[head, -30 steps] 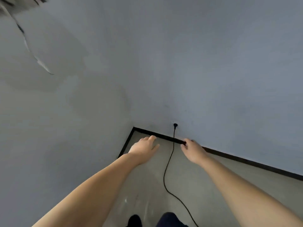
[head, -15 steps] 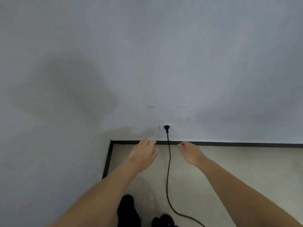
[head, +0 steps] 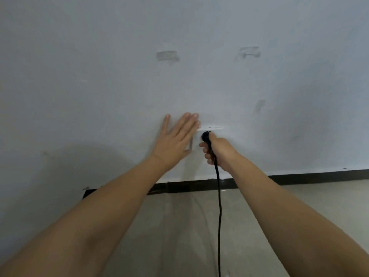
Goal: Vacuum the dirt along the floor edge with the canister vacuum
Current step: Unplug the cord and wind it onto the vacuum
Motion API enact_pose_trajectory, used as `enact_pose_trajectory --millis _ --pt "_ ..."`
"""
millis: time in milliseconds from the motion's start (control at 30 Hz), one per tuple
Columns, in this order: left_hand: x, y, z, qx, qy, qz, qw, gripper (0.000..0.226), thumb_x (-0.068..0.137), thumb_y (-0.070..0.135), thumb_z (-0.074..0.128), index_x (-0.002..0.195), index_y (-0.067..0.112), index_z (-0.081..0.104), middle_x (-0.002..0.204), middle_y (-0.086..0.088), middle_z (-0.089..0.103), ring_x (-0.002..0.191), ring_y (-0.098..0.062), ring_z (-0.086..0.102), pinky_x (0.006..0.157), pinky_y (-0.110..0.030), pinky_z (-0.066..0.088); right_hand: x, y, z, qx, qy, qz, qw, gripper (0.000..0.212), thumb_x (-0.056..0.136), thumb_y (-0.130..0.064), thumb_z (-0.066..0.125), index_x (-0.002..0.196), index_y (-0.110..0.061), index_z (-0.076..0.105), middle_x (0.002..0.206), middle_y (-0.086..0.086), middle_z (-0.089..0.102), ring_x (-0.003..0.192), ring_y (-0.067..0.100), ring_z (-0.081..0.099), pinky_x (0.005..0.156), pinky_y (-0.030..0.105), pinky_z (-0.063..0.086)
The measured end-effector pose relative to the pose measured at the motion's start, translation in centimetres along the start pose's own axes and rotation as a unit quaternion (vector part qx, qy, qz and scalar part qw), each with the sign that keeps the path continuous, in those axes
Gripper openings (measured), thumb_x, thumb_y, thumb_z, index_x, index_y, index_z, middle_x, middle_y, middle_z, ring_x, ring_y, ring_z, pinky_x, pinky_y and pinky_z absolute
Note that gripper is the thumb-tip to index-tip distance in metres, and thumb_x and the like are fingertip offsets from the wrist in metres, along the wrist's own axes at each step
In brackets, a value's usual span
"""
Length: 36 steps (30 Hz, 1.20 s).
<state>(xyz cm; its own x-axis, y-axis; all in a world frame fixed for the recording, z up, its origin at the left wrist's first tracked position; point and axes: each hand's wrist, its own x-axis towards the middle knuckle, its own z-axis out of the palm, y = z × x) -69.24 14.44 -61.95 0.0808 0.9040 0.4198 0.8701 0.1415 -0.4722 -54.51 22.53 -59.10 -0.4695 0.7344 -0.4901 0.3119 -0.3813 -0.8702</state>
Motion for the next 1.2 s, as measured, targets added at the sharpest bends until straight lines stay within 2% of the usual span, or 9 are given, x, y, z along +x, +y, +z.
enact_pose_trajectory --millis 200,500,633,700,767,867,1000,1133,1200 --pt "0.4 -1.1 2.3 0.087 -0.045 -0.006 0.995 0.133 0.063 0.058 0.073 0.15 0.015 -0.017 0.156 -0.006 -0.03 0.144 -0.022 -0.026 0.112 -0.056 -0.018 -0.6 0.0 0.7 0.106 0.003 0.01 0.994 0.039 0.105 -0.039 0.031 0.079 -0.014 0.047 0.041 -0.008 0.029 0.03 0.005 0.022 0.031 0.017 0.016" --pt "0.0 -1.0 2.0 0.051 -0.044 0.001 0.998 0.123 0.069 0.048 0.074 0.151 0.017 -0.012 0.155 -0.002 -0.032 0.143 -0.019 -0.028 0.112 -0.055 -0.018 -6.9 2.8 -2.6 0.231 0.026 0.01 0.973 0.038 0.105 -0.038 0.029 0.078 -0.015 0.043 0.044 -0.009 0.024 0.033 0.004 0.018 0.031 0.017 0.013" --pt "-0.1 -0.4 -4.9 -0.131 -0.153 -0.015 0.979 0.11 0.066 0.022 0.077 0.153 0.013 0.01 0.161 -0.009 0.003 0.149 -0.025 0.003 0.114 -0.058 0.004 -11.8 -4.7 -4.5 0.319 0.053 0.021 0.946 0.037 0.106 -0.037 0.031 0.081 -0.013 0.046 0.044 -0.009 0.023 0.034 0.003 0.018 0.033 0.017 0.011" --pt "0.7 1.2 -10.3 -0.304 -0.325 -0.016 0.895 0.095 0.079 0.019 0.064 0.153 0.016 0.005 0.161 -0.011 0.005 0.149 -0.026 0.004 0.117 -0.05 0.008 -14.9 -8.6 -5.3 0.35 0.066 0.033 0.934 0.033 0.105 -0.033 0.036 0.082 -0.012 0.048 0.046 -0.007 0.025 0.034 0.004 0.019 0.034 0.017 0.012" --pt "1.8 2.9 -17.1 -0.501 -0.449 0.021 0.739 0.085 0.086 0.023 0.057 0.153 0.021 0.005 0.16 -0.003 0.009 0.148 -0.018 0.005 0.119 -0.034 0.012 -18.2 -12.4 -6.5 0.405 0.077 0.048 0.91 0.029 0.104 -0.029 0.041 0.082 -0.011 0.05 0.047 -0.007 0.028 0.035 0.004 0.022 0.034 0.016 0.015" --pt "4.5 4.7 -27.9 -0.664 -0.395 0.006 0.634 0.067 0.093 0.032 0.056 0.151 0.021 0.023 0.145 0.018 0.026 0.134 0.005 0.023 0.109 -0.01 0.019 -23.9 -18.0 -8.8 0.467 0.108 0.05 0.876 0.026 0.103 -0.027 0.044 0.083 -0.01 0.052 0.048 -0.005 0.033 0.037 0.006 0.028 0.036 0.017 0.023" --pt "10.0 4.0 -39.5 -0.7 -0.341 -0.04 0.626 0.018 0.102 0.024 0.04 0.104 0.02 0.057 0.105 0.006 0.067 0.1 -0.008 0.062 0.095 -0.026 0.045 -31.9 -25.2 -12.7 0.466 0.16 0.02 0.87 0.025 0.103 -0.025 0.043 0.086 -0.009 0.053 0.054 -0.002 0.042 0.045 0.01 0.043 0.048 0.021 0.04" --pt "15.2 0.2 -49.1 -0.669 -0.324 0.028 0.668 0.019 0.101 0.02 0.034 0.088 0.016 0.048 0.066 0.007 0.046 0.059 -0.013 0.046 0.064 -0.027 0.04 -40.0 -31.2 -17.1 0.183 0.259 0.009 0.949 0.028 0.103 -0.03 0.041 0.112 -0.009 0.056 0.092 0.005 0.064 0.08 0.014 0.063 0.078 0.034 0.051" --pt "17.3 -1.5 -53.5 -0.627 -0.287 0.062 0.722 0.022 0.103 0.022 0.034 0.097 0.012 0.052 0.064 0.013 0.045 0.055 -0.009 0.042 0.059 -0.027 0.034 -44.2 -32.8 -19.5 0.005 0.337 -0.048 0.94 0.037 0.103 -0.024 0.038 0.139 -0.016 0.042 0.128 0.004 0.054 0.107 0.014 0.055 0.094 0.03 0.044"
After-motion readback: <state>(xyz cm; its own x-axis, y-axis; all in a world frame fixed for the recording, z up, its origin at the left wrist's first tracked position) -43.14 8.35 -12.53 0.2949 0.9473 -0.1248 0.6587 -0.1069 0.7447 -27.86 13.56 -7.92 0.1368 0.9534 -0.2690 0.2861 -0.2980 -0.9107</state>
